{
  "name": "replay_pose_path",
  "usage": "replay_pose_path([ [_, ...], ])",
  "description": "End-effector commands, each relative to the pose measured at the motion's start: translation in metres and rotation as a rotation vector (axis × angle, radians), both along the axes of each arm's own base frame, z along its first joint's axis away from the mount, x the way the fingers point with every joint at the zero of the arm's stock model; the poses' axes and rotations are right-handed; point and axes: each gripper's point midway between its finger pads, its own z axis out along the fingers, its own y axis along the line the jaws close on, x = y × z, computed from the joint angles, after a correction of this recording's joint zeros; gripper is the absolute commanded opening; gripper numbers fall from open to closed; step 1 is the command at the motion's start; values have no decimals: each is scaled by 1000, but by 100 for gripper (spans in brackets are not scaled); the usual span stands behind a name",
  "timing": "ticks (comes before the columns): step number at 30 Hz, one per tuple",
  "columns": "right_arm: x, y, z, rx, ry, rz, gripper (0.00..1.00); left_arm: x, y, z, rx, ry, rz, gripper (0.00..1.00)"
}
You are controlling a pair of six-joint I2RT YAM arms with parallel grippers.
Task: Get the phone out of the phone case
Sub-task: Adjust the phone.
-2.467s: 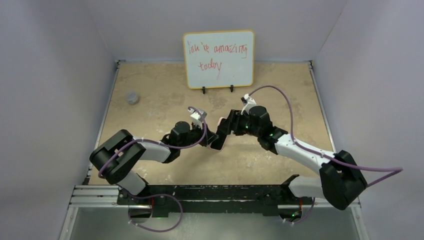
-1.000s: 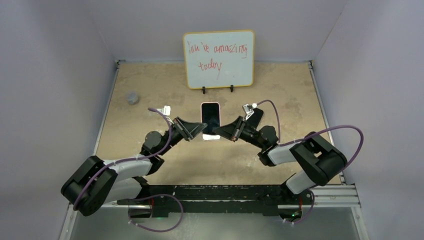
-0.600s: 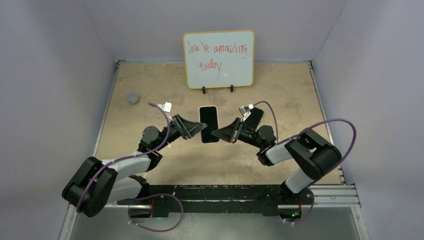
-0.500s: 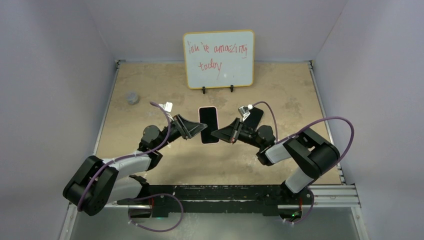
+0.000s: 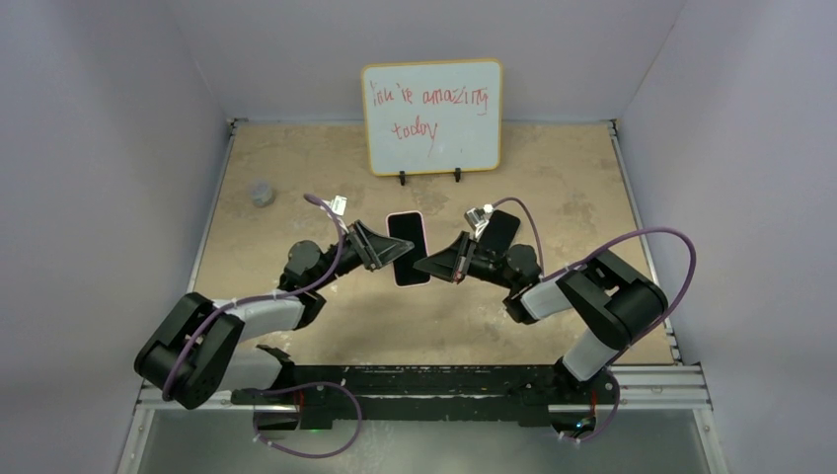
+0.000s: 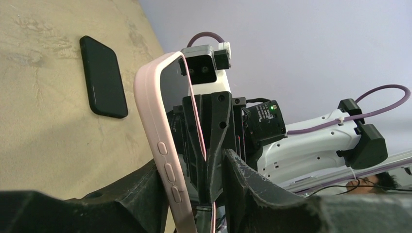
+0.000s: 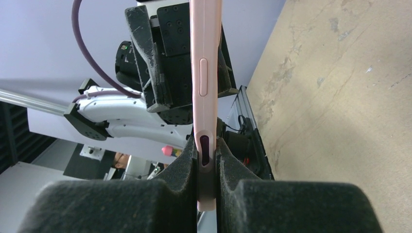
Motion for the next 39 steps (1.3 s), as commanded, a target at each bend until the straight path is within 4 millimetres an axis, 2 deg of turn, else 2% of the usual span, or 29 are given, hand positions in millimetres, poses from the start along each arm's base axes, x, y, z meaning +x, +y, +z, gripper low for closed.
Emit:
replay_pose_path([
  [1, -18, -1, 54, 152, -232, 64, 0, -7, -3, 58, -135, -160, -48, 40],
  [8, -19, 4, 54, 143, -234, 77, 0, -7, -5, 58, -144, -160, -55, 26],
  [15, -19, 5, 54, 133, -230, 76, 0, -9, -4, 58, -155, -167, -59, 0],
  [18, -18, 4, 53, 123, -231, 66, 0, -9, -2, 58, -161, -171, -49, 0],
  [20, -19, 2, 53, 116, -236, 57, 10, -9, -1, 57, -168, -168, -39, 0],
  [24, -19, -1, 49, 84, -239, 34, 37, -10, 2, 64, -198, -178, -29, 0],
  [27, -19, -2, 49, 61, -255, 19, 51, -9, 4, 71, -212, -195, -22, 0],
  [31, -24, -7, 51, 28, -292, 11, 60, -4, 8, 75, -212, -200, 3, 0],
  [35, -17, -13, 37, -101, -368, -55, 62, -2, 13, 81, -222, -207, 18, 0],
  [39, -18, -31, 22, -208, -409, -131, 64, -1, 14, 84, -214, -192, 21, 0],
])
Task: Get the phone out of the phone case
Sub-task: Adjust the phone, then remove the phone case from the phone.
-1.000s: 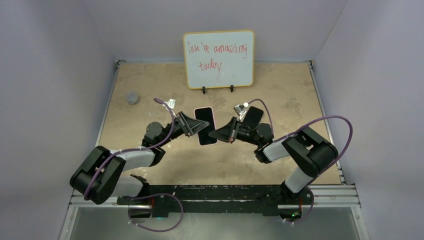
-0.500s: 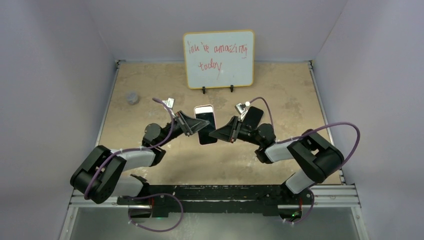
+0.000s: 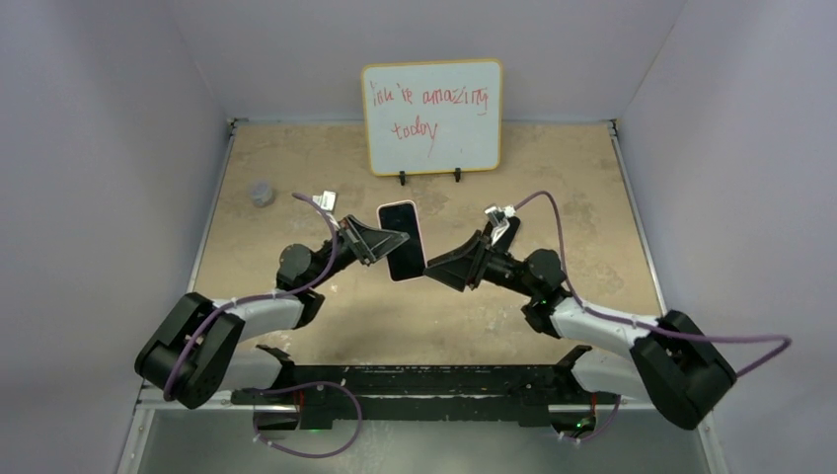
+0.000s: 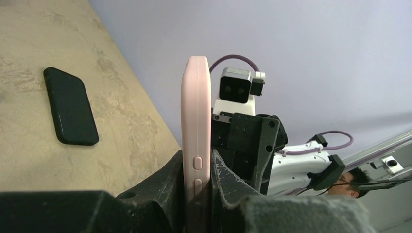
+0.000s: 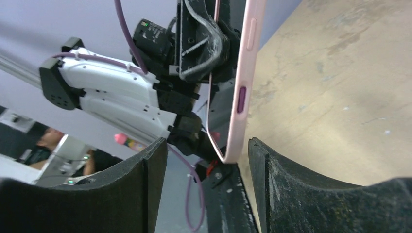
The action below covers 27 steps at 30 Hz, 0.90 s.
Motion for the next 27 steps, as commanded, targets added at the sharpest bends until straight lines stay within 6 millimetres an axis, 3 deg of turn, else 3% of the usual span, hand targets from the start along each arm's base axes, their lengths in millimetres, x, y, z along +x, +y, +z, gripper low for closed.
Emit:
replay_pose_path([
  [1, 7, -19, -30, -158, -85, -132, 65, -2, 7, 46, -79, -113, 23, 0],
  [7, 9, -32, -32, -236, -160, -194, 62, -3, 9, 46, -65, -95, 29, 0],
  [16, -13, -5, -9, -125, -213, 41, 55, -7, 6, 59, -93, -105, -12, 0],
  [27, -21, 2, 11, -67, -251, 120, 47, -6, 0, 57, -72, -94, -42, 0],
])
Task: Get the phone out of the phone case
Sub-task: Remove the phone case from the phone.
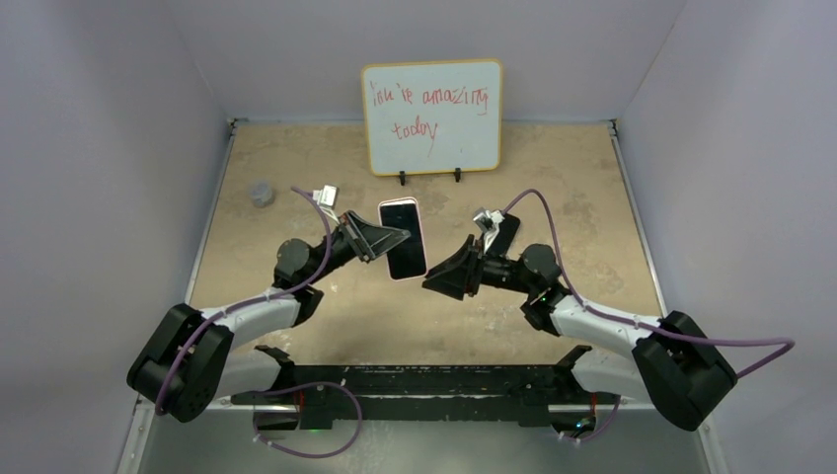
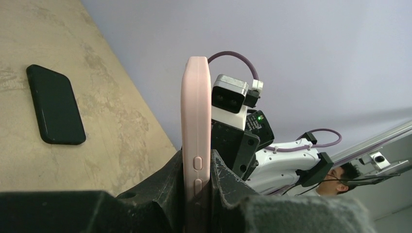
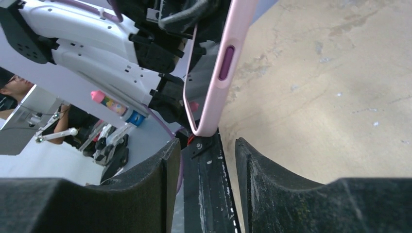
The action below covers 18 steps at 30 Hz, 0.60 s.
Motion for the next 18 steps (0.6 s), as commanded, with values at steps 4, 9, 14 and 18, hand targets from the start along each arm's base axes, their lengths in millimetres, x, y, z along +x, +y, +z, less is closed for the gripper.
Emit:
replay_pose_path([
  [4, -6, 6, 38, 77, -106, 66, 43, -2, -3, 38, -55, -98, -35, 0],
  [9, -5, 6, 39, 78, -115, 69, 38, -2, -5, 37, -46, -88, -54, 0],
  [14, -6, 7, 39, 75, -123, 80, 30, -3, -8, 35, -31, -79, -72, 0],
  [18, -6, 7, 37, 68, -128, 84, 21, -2, -9, 34, -27, -71, -77, 0],
])
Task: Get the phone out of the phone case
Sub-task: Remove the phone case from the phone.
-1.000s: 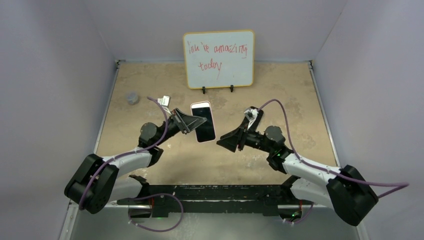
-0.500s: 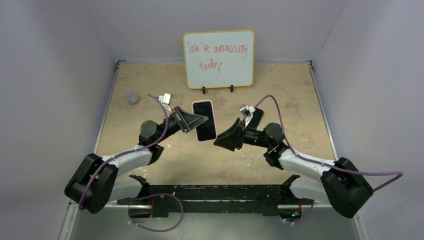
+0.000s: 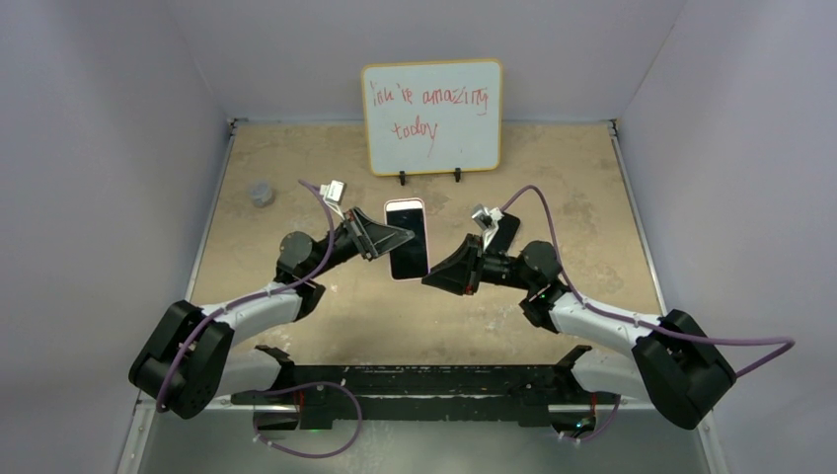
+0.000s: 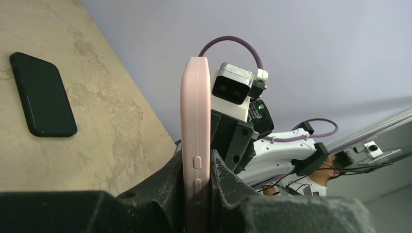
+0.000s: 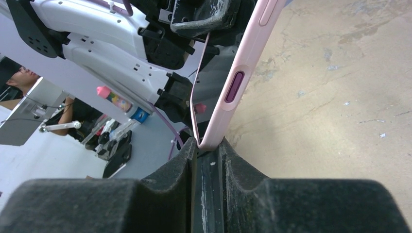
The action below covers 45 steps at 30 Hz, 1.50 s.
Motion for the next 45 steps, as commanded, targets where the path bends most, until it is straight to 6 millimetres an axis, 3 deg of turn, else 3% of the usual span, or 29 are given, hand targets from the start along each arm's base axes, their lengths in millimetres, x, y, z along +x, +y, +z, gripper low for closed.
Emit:
replay_pose_path([
  [1, -3, 4, 23, 45, -95, 39, 18, 0, 0, 30, -49, -80, -14, 0],
  [8, -2, 4, 21, 34, -117, 39, 0, -4, -3, 30, -49, -66, -51, 0],
  [27, 27, 7, -6, -179, -305, -19, 0, -20, -6, 21, -59, 20, -150, 0],
  [34, 34, 11, -5, -179, -373, -15, 0, -27, -4, 19, -62, 37, -168, 0],
  [41, 30, 13, 0, -148, -374, 15, 0, -28, -2, 15, -40, 28, -149, 0],
  [45, 19, 10, -9, -147, -303, 40, 4, -24, -2, 18, -16, -30, -126, 0],
])
